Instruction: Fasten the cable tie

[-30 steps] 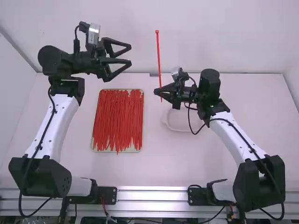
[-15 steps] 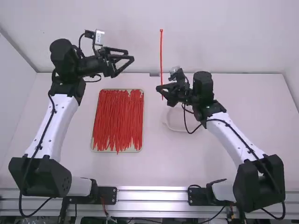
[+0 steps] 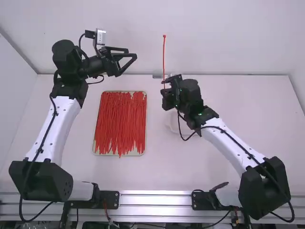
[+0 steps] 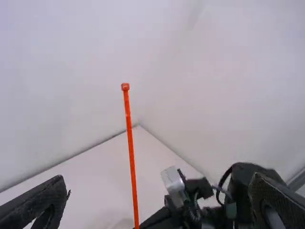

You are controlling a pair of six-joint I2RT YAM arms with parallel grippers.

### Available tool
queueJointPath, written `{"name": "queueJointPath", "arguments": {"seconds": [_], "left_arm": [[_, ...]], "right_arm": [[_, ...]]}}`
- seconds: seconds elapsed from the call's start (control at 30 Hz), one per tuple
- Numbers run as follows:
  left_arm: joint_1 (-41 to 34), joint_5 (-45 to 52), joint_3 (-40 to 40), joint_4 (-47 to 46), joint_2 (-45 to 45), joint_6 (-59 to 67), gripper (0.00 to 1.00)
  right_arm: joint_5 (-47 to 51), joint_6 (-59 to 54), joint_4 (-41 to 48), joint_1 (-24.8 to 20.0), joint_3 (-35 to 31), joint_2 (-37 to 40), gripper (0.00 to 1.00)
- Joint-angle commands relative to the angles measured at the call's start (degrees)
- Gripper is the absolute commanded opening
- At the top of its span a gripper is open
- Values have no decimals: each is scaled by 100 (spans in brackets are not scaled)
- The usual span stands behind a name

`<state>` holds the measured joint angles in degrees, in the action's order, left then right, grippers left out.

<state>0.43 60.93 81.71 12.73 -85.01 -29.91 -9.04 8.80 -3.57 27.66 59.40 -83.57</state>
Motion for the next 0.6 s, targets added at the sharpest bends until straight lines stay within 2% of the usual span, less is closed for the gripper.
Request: {"name": "queueJointPath", "arguments": {"seconds": [0.0,0.3,0.5,0.57], "left_arm": [[-120,-195,127,-48,26,109,99],[-306,-452,127,-310,26,236,99],[-503,-527,127,-452,26,431,99],[-562,-688,127,-461,26,426,99]], "right_arm": [[1204,46,166,251,254,-31,0],[3530,46,966,1108,647,-33,0],[4664,50,1014,1565,708,-33,0],[5340,184,1047,1781,708,-33,0]]}}
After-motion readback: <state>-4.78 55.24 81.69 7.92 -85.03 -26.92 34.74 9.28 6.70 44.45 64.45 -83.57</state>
